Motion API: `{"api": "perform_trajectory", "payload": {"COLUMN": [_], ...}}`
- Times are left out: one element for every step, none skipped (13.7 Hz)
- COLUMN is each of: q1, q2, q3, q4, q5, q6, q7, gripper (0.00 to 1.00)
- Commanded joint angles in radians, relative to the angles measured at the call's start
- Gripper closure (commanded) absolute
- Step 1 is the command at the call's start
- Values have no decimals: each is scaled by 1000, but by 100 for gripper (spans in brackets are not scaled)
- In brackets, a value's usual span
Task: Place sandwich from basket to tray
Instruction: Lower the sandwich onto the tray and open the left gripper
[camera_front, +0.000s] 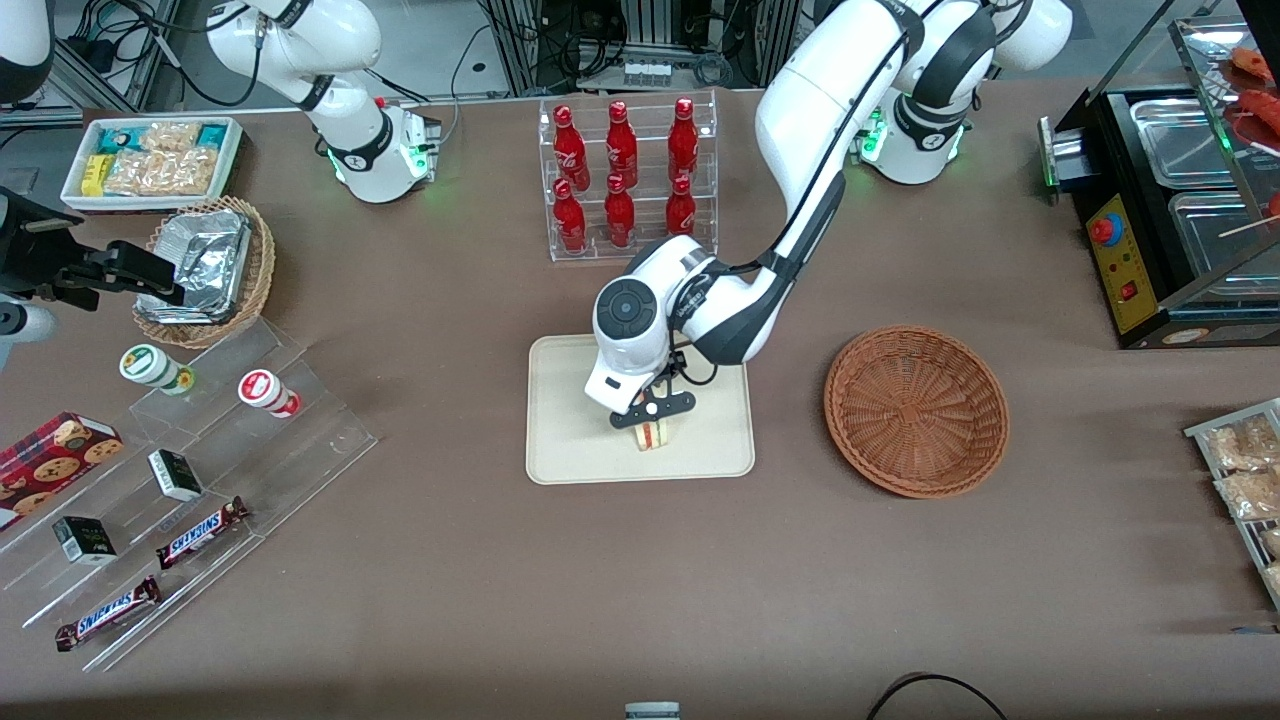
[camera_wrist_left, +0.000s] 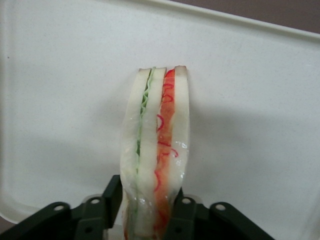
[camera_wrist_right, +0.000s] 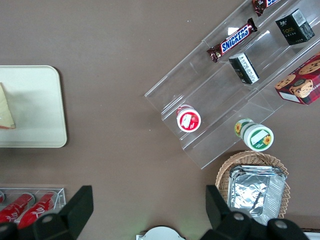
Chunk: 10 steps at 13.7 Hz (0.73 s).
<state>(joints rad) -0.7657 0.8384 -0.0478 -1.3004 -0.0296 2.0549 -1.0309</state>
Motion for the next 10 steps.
{"api": "perform_trajectory", "payload": {"q1": [3,14,19,20,20,20,20,35,43,48], "q2": [-1,-10,-15,-28,-44,-51,-61,-61,-59,-65], "q3": [14,16,16,16,16,19,23,28,29,29], "q4": [41,50,58,59,59,69,85,105,128,133], "q5": [7,7,8,7,7,8,13,16,16,16], "q6": [-25,-30,-38,-48,-54,-64,-85,-119,-154,-162], "q7": [-14,-9,-9,-9,-9,-9,0,17,23,22], "gripper": [0,0,0,0,0,0,0,0,0,0]}}
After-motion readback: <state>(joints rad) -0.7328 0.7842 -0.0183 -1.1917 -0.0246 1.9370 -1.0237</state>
